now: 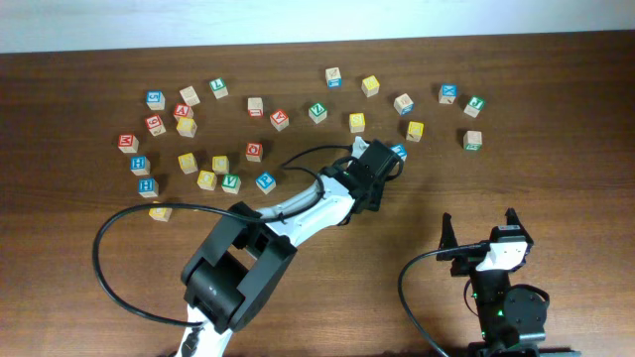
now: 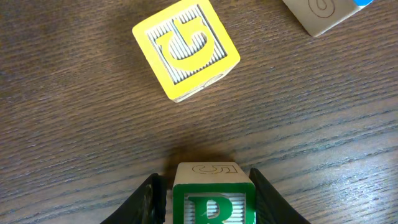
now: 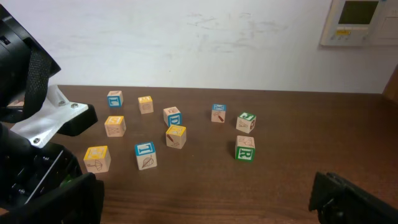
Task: Spell out RSS
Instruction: 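Carry the green R block forward and set it down front-center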
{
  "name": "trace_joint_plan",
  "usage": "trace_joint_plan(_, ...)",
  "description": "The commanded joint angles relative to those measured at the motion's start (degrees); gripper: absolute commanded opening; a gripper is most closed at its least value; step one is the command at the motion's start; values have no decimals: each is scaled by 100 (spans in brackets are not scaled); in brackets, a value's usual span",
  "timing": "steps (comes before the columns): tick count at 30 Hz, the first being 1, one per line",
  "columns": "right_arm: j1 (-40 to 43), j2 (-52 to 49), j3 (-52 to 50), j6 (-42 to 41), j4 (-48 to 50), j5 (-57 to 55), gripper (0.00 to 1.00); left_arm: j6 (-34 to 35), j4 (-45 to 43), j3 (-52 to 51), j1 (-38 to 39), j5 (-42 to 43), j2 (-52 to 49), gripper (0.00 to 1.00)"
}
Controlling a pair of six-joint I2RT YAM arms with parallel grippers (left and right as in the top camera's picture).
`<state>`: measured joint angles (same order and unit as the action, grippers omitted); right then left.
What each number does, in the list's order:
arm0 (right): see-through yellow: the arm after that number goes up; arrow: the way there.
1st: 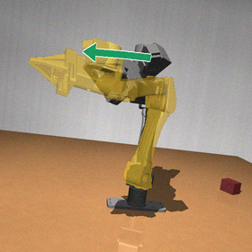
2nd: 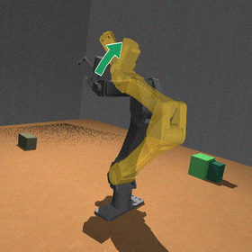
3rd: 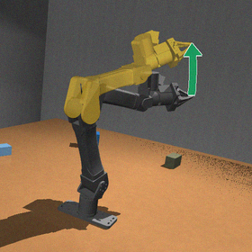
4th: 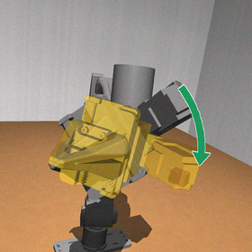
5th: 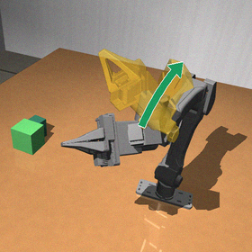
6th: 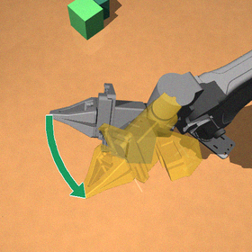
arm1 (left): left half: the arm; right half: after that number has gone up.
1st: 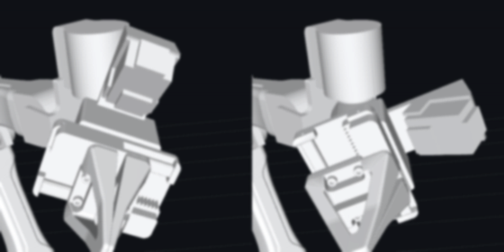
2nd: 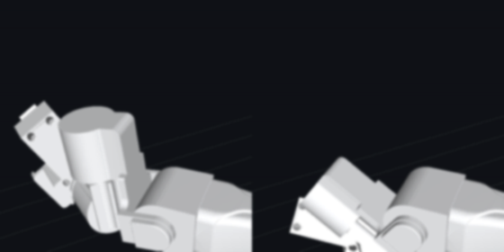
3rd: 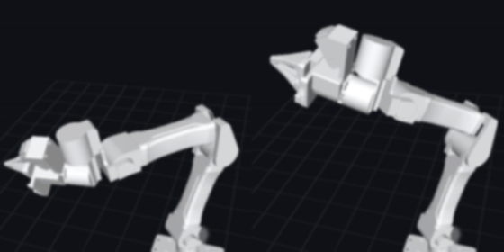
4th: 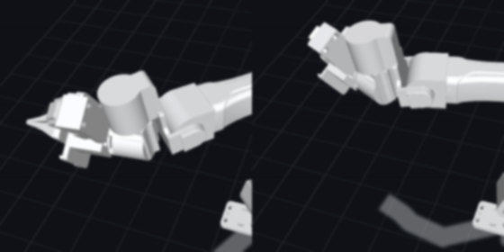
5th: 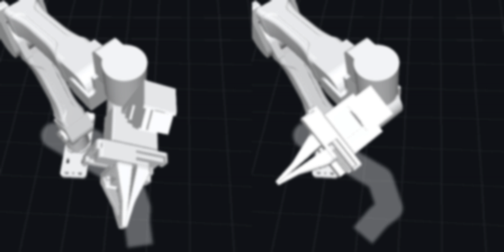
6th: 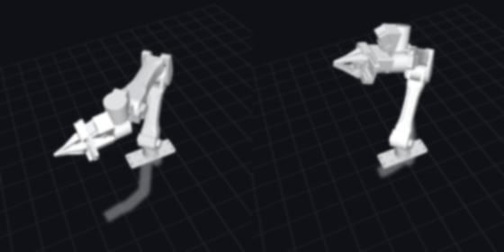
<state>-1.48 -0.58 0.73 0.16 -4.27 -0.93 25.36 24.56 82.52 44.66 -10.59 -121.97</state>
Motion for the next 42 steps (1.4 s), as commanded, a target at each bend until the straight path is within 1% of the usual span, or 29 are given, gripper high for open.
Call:
trace_joint_plan(1,26,37,-42,-22,-31,11,98,13,-7,81,17,-83,-26,33)
trace_joint_plan(3,26,37,-42,-22,-33,11,98,13,9,81,20,-81,-26,32)
trace_joint_plan(4,26,37,-42,-22,-31,11,98,13,39,81,17,-81,-15,29)
trace_joint_plan(10,26,37,-42,-22,-31,11,98,15,157,81,7,-81,31,28)
trace_joint_plan(14,26,37,-42,-22,-31,11,98,79,531,81,2,-79,669,28)
trace_joint_plan(15,26,37,-42,-22,-31,11,98,98,857,81,-11,-79,922,28)
trace_joint_plan(17,26,37,-42,-22,-31,11,98,404,1458,81,-125,-81,1119,27)
trace_joint_plan(18,26,37,-42,-22,-31,11,98,730,2114,81,-319,-50,1202,31)
trace_joint_plan(19,26,37,-42,-22,-31,11,98,1019,2789,79,-590,435,1207,23)
trace_joint_plan(20,26,37,-42,-22,-31,11,98,1023,3110,79,-748,686,1207,24)
trace_joint_plan(21,26,37,-42,-22,-31,11,98,1023,3499,74,-887,717,1207,25)
trace_joint_plan(22,26,37,-42,-22,-31,11,98,1023,3650,-4,-964,723,1207,25)
trace_joint_plan(23,26,37,-42,-22,-31,11,98,1023,3663,-83,-975,719,1207,27)
trace_joint_plan(24,26,37,-42,-22,-31,11,98,1023,3565,-173,-975,719,1207,33)
trace_joint_plan(25,26,37,-42,-22,-31,11,98,1016,3545,-192,-975,651,1207,43)
trace_joint_plan(26,26,37,-42,-22,-31,11,98,975,3547,-192,-975,654,1207,49)
trace_joint_plan(27,26,37,-42,-22,-31,11,98,925,3554,-192,-968,706,1207,50)
trace_joint_plan(29,26,37,-42,-22,-31,11,98,420,3556,-122,-970,1099,1209,50)
trace_joint_plan(30,26,37,-42,-22,-31,11,98,42,3556,-55,-970,1471,1231,51)
trace_joint_plan(31,26,37,-42,-22,-31,11,98,-157,3574,-37,-942,1930,1261,53)
trace_joint_plan(33,26,37,-42,-22,-31,11,98,-76,3565,-170,-708,1875,1259,50)
trace_joint_plan(35,26,37,-42,-22,-31,11,98,706,3552,-291,-603,1099,1259,51)
trace_joint_plan(38,26,37,-42,-22,-31,11,98,743,3482,-302,-603,621,1233,50)
trace_joint_plan(41,26,37,-42,-22,-31,11,98,743,3263,-535,-601,654,1193,49)
trace_joint_plan(42,26,37,-42,-22,-31,11,98,739,3108,-719,-601,769,1193,50)
